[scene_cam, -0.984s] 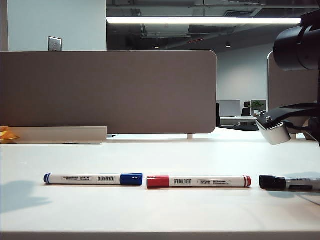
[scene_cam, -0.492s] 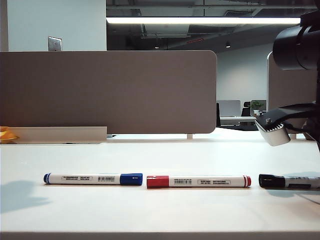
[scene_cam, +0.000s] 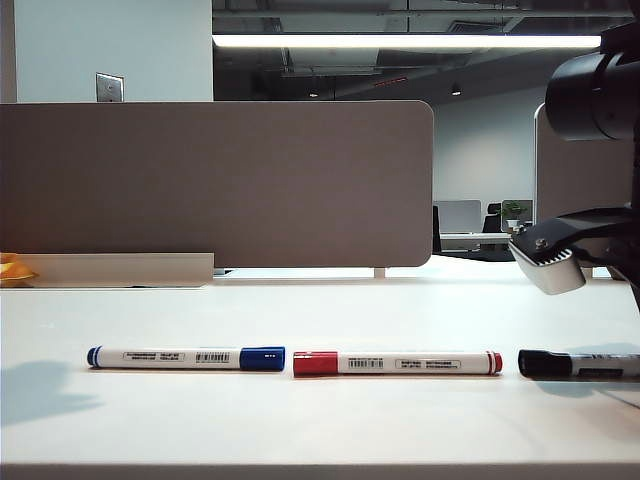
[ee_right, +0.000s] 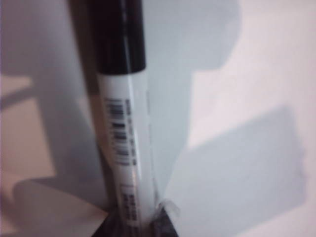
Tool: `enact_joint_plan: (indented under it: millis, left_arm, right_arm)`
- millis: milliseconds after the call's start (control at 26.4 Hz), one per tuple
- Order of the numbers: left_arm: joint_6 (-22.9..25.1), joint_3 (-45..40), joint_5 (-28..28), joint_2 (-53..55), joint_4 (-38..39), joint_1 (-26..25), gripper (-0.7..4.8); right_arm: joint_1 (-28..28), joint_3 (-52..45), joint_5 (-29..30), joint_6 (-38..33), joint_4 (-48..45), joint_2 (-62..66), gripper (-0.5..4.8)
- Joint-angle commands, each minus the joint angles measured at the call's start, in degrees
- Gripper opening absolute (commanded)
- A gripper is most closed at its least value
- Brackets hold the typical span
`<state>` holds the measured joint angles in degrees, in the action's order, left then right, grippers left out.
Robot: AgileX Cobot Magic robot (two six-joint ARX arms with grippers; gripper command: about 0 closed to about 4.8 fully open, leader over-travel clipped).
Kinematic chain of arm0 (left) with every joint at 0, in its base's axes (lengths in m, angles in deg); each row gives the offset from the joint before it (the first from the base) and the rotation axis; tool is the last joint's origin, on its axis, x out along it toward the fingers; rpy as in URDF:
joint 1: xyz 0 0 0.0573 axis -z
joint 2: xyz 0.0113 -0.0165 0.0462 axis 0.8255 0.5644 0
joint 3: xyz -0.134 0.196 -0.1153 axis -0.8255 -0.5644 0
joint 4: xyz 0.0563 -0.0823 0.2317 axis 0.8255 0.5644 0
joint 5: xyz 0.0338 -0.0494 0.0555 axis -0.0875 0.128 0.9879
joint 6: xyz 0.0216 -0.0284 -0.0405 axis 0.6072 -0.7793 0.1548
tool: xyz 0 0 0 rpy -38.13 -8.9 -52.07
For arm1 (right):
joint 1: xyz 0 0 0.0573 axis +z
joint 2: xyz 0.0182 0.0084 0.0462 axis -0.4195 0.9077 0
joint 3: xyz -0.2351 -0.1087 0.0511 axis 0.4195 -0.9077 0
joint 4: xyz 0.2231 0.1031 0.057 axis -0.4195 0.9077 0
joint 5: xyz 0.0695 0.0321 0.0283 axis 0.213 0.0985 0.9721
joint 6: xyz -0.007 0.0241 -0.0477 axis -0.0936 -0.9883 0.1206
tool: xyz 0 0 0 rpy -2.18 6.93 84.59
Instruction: Pick up the markers one by one and line them up horizontally in a straight line on the table.
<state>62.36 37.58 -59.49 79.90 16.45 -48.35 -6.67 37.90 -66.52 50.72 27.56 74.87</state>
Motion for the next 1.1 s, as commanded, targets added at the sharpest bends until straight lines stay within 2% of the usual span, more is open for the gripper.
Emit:
enact_joint_plan:
  millis: [38, 189, 454, 530, 1098]
  left_arm:
    - [0.26, 0.2, -0.22, -0.17, -0.39, -0.04, 0.57]
    - [0.26, 0.2, -0.22, -0.17, -0.52, -0.04, 0.57]
    - [0.24, 0.2, -0.22, -0.17, -0.55, -0.04, 0.57]
    - [0.26, 0.2, -0.22, -0.2, -0.55, -0.04, 0.57]
    - [0.26, 0.2, -0.22, -0.17, -1.01, -0.04, 0.57]
  right_arm:
    - [-0.04, -0.96, 0.52, 0.37, 0.31, 1.16, 0.91]
    - [-0.04, -0.96, 0.5, 0.35, 0.37, 1.16, 1.18]
    - [-0.04, -0.96, 0.74, 0.37, 0.42, 1.16, 1.25]
    - [-0.04, -0.96, 0.74, 0.35, 0.39, 1.16, 1.53]
    - [0.37, -0.96, 0.68, 0.35, 1.38, 1.11, 1.58]
